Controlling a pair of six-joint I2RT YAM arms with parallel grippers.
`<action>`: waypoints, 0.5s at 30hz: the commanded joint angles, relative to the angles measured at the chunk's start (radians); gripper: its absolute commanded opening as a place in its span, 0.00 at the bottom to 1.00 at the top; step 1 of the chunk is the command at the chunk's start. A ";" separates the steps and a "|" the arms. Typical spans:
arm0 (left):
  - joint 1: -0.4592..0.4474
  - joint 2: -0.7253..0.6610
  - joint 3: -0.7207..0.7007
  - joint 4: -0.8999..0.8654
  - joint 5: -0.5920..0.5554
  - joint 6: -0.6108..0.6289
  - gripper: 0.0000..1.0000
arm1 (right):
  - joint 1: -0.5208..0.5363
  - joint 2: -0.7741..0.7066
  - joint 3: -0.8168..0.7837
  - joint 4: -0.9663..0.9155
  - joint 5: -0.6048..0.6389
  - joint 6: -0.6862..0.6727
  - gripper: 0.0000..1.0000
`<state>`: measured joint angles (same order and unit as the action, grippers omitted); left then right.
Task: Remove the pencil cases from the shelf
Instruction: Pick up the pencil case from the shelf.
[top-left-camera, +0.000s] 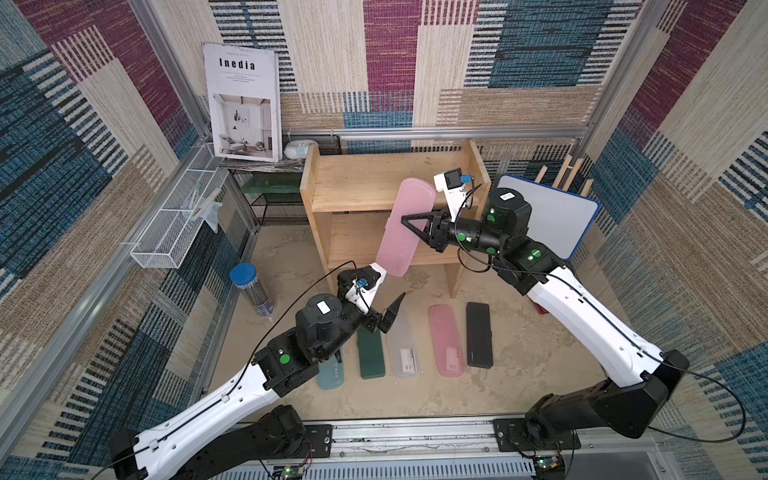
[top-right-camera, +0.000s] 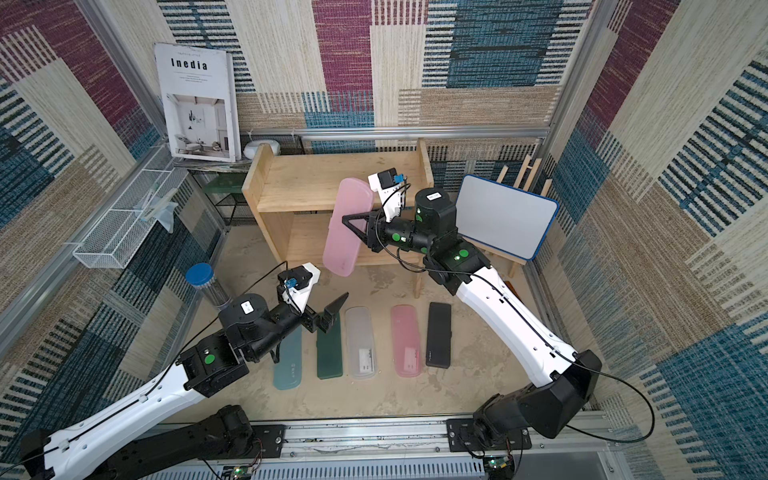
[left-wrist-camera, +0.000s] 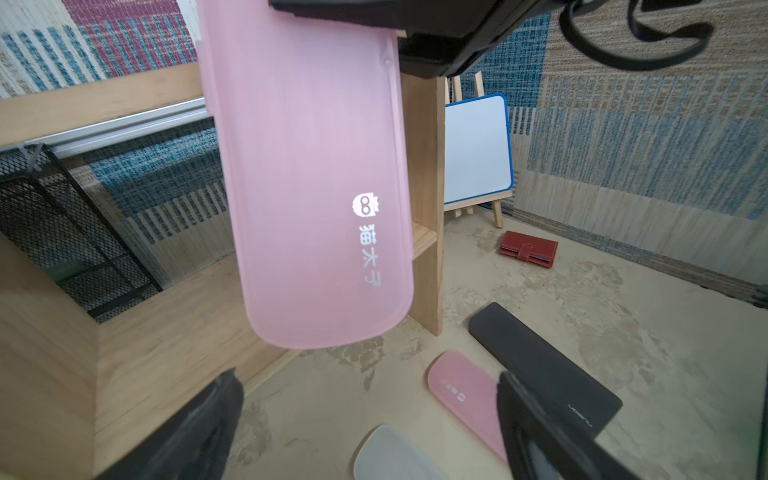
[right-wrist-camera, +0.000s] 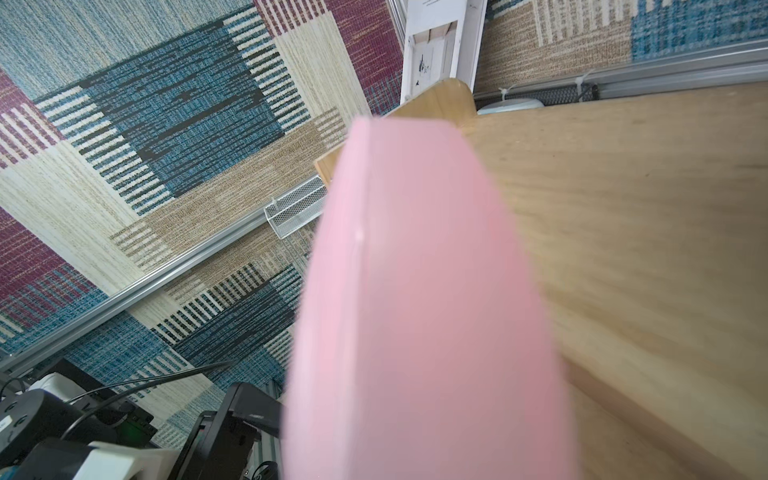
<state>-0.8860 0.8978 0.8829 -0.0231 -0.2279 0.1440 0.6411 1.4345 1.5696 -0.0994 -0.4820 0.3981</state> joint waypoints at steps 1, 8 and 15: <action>-0.002 0.035 0.021 0.054 -0.050 0.042 0.99 | 0.029 0.008 0.009 -0.011 0.040 -0.023 0.00; -0.004 0.079 0.050 0.061 -0.074 0.031 0.99 | 0.105 0.016 -0.003 -0.049 0.141 -0.060 0.00; -0.002 0.091 0.067 0.042 -0.204 0.004 0.99 | 0.131 0.002 -0.043 -0.037 0.179 -0.058 0.00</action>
<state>-0.8894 0.9825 0.9424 -0.0063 -0.3603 0.1631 0.7662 1.4452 1.5314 -0.1555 -0.3222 0.3435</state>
